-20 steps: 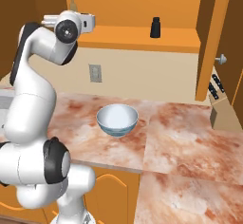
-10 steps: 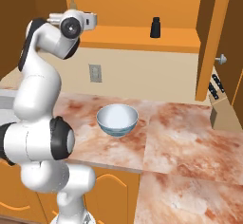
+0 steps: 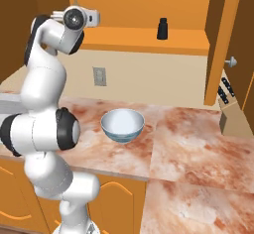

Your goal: Retrieve the bottle and the shaker from the cabinet and place them next to the mixing bowl on the counter. Then add garlic from the fridge to the mixing bowl.

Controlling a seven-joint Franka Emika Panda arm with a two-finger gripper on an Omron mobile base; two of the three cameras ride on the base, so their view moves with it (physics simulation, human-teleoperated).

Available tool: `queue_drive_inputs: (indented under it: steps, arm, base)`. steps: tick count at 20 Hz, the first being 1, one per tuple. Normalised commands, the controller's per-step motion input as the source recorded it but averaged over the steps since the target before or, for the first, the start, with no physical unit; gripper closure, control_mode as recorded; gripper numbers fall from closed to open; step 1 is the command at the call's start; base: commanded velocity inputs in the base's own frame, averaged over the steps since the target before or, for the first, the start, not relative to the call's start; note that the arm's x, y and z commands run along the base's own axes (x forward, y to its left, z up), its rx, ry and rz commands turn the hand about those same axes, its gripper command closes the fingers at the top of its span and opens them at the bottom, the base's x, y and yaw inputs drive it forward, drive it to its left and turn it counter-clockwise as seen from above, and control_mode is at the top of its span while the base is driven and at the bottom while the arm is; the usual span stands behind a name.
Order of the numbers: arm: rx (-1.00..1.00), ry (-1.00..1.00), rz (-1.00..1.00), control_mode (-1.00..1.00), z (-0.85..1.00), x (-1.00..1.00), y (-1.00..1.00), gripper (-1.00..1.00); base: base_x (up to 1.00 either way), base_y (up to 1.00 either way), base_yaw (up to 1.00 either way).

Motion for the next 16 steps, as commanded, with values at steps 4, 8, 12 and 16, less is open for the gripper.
queue_drive_inputs:
  steps: [4,8,12,16]
  arm:
    - [-0.01,0.0,0.0,-1.0,0.01,0.35,0.03,-1.0]
    - [-0.09,0.0,0.05,-1.0,-0.08,0.22,0.14,-1.0]
    - [-0.01,0.0,0.11,-1.0,0.0,0.16,0.0,-1.0]
    - [0.0,0.0,0.07,-1.0,0.0,0.07,0.0,-1.0]
  base:
    - [0.0,0.0,0.0]
    - [0.0,0.0,0.0]
    - [0.0,0.0,0.0]
    - [0.0,0.0,0.0]
